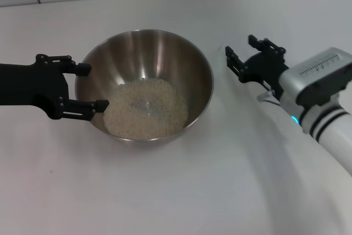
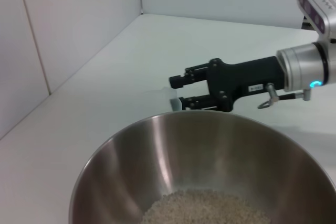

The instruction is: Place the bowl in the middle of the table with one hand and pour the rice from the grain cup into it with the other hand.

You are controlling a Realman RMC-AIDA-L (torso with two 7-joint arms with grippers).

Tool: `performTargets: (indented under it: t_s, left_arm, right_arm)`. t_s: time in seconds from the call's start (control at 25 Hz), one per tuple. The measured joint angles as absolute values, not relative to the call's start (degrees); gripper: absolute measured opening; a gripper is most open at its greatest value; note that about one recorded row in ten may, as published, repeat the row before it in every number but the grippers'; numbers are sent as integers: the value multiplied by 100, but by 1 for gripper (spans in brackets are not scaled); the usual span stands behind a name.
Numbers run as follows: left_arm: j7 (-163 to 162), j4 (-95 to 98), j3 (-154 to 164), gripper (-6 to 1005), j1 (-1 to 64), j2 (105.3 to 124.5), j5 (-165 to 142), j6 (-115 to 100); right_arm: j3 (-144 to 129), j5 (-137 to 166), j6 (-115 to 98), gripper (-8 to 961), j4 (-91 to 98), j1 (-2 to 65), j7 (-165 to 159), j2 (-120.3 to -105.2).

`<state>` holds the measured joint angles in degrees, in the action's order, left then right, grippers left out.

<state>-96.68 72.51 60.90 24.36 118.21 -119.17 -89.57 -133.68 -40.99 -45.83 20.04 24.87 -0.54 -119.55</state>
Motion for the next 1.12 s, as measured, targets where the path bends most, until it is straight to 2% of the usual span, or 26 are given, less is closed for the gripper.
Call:
performTargets:
  t_s: [0.2,0.28,0.32,0.4,0.44,0.48,0.52,0.56,0.6,0.64,0.68,0.72,0.76,0.8,0.84,0.88,1.04,1.08,1.12]
  left_arm:
    - [-9669,7251,6090,862,2439,11824,-11917,-8953]
    - [-9668,7251,6089,862,2434,11825,-11917,-8944]
    - [-9668,7251,6090,862,2433,11825,-11917,-8944]
    - [-9668,7251,6089,862,2431,11826,-11918,-8942]
    - [-9668,7252,6090,862,2431,11829,-11917,-8942]
    - [-9668,7252,6090,862,2431,11829,-11917,-8942]
    - [-9668,7252,6088,862,2431,11827,-11918,-8940]
    - [-9668,7251,6090,862,2432,11829,-11917,-8938]
    - [-9668,7248,6090,862,2433,11831,-11917,-8934]
    - [-9667,7221,6090,862,2445,11829,-11918,-8936]
    - [-9667,7221,6090,862,2445,11829,-11918,-8936]
    - [-9667,7197,6090,862,2460,11826,-11917,-8938]
    - [-9667,7197,6090,862,2460,11826,-11917,-8938]
    - [-9667,7193,6090,862,2464,11823,-11918,-8941]
    - [-9667,7192,6090,862,2466,11822,-11918,-8951]
    - [-9667,7192,6090,862,2466,11822,-11918,-8951]
    - [-9667,7189,6095,862,2484,11821,-11918,-8966]
    - [-9667,7189,6095,862,2484,11821,-11918,-8966]
    - [-9667,7189,6099,862,2489,11821,-11919,-8971]
  right_arm:
    - [-13073,-4118,-5272,619,1959,1962,-508,-11968]
    - [-12898,-4110,-5915,652,1844,1745,-952,-11964]
    - [-12683,-4110,-6891,669,1637,1582,-1501,-11949]
    - [-12616,-4109,-7329,702,1505,1554,-1718,-11941]
    - [-12555,-4010,-8204,720,1218,1641,-2092,-11865]
    - [-12555,-4010,-8204,738,1218,1641,-2092,-11865]
    - [-12565,-3593,-8776,756,944,1888,-2258,-11666]
    - [-12565,-3593,-8776,774,944,1888,-2258,-11666]
    - [-12572,-3167,-8904,792,829,2074,-2387,-11480]
    - [-12571,-2053,-8967,810,692,2541,-2906,-11019]
    - [-12571,-2053,-8967,810,692,2541,-2906,-11019]
    - [-12569,-815,-8911,810,618,3002,-3689,-10585]
    - [-12575,-228,-8896,809,565,3253,-4106,-10385]
    - [-12575,-228,-8896,809,565,3253,-4106,-10385]
    - [-12574,688,-8892,809,432,3685,-4739,-10090]
    - [-12574,688,-8892,809,432,3685,-4739,-10090]
    - [-12573,2451,-8996,808,-112,4715,-5642,-9737]
    - [-12573,2451,-8996,808,-112,4715,-5642,-9737]
    - [-12575,2904,-9029,808,-254,5045,-5927,-9690]
